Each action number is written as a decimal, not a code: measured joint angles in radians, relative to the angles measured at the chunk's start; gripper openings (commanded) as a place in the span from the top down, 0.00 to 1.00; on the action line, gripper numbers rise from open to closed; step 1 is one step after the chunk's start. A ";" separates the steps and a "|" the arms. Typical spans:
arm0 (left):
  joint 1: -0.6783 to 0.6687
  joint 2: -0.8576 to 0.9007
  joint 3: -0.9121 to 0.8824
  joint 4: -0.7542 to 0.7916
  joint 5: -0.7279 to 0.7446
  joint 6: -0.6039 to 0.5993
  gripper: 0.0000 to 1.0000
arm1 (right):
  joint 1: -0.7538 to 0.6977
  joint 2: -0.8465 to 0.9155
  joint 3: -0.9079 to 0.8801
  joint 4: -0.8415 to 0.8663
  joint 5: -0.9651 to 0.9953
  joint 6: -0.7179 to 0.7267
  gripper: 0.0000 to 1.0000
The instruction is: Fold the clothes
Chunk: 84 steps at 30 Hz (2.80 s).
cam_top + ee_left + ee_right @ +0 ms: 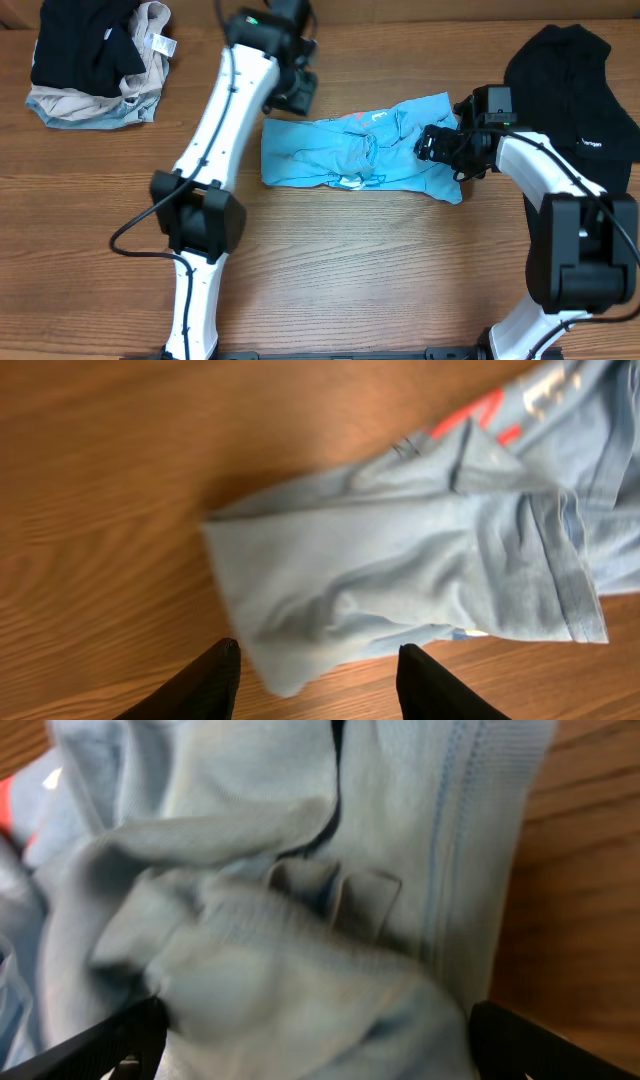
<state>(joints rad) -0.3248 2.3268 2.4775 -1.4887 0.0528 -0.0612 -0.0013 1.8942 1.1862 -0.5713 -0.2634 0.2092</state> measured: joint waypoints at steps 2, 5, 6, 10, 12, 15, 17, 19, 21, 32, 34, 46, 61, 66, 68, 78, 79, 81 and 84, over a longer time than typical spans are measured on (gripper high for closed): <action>0.020 0.000 0.034 -0.016 0.000 0.000 0.46 | -0.001 0.028 0.000 0.024 -0.002 0.001 0.00; 0.033 0.000 0.053 -0.031 0.000 0.000 0.46 | -0.009 0.035 0.005 0.049 -0.003 0.014 0.00; 0.034 0.000 0.053 -0.038 0.000 0.000 0.45 | -0.013 0.037 0.005 0.053 -0.005 0.019 0.00; 0.032 0.000 0.053 -0.050 0.000 0.001 0.44 | -0.031 0.043 0.008 0.064 -0.010 0.024 0.03; 0.032 0.000 0.053 -0.050 0.000 0.001 0.44 | -0.045 0.047 0.011 0.071 -0.005 0.026 0.06; 0.032 0.000 0.053 -0.050 0.000 0.002 0.44 | -0.071 0.051 0.012 0.076 0.006 0.025 0.11; 0.032 0.000 0.053 -0.050 0.000 0.002 0.44 | -0.080 0.053 0.013 0.078 0.012 0.024 0.15; 0.032 0.000 0.053 -0.050 0.000 0.002 0.44 | -0.082 0.054 0.013 0.078 0.020 0.023 0.20; 0.032 0.000 0.053 -0.050 0.000 0.002 0.44 | -0.083 0.056 0.013 0.079 0.031 0.023 0.23; 0.032 0.000 0.053 -0.050 -0.001 0.002 0.44 | -0.083 0.057 0.043 0.001 0.054 -0.085 0.00; 0.032 0.000 0.053 -0.050 -0.002 0.002 0.44 | -0.086 0.057 0.054 -0.027 0.072 -0.129 0.00; 0.032 0.000 0.053 -0.050 -0.004 0.002 0.43 | -0.091 0.060 0.089 -0.027 0.085 -0.339 0.00; 0.032 0.000 0.053 -0.052 -0.004 0.002 0.45 | -0.090 0.112 0.103 -0.053 -0.058 -0.239 0.63; 0.032 0.000 0.053 -0.053 -0.004 0.002 0.45 | -0.090 0.121 0.103 -0.070 -0.091 -0.167 0.96; 0.032 0.000 0.053 -0.053 -0.004 0.002 0.44 | -0.095 0.121 0.103 -0.071 -0.098 -0.151 0.96; 0.032 0.000 0.053 -0.053 -0.008 0.005 0.43 | -0.228 0.118 0.121 -0.193 -0.127 -0.137 0.96; 0.032 0.000 0.053 -0.053 -0.013 0.005 0.42 | -0.255 0.113 0.127 -0.214 -0.125 -0.142 0.96; 0.032 0.000 0.053 -0.053 -0.027 0.005 0.42 | -0.297 0.092 0.140 -0.256 -0.121 -0.155 0.96; 0.032 0.000 0.053 -0.053 -0.051 0.005 0.41 | -0.331 0.031 0.171 -0.314 -0.110 -0.179 0.96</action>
<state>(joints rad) -0.2928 2.3268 2.5309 -1.5421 0.0021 -0.0559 -0.3325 1.9247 1.3575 -0.8848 -0.3737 0.0299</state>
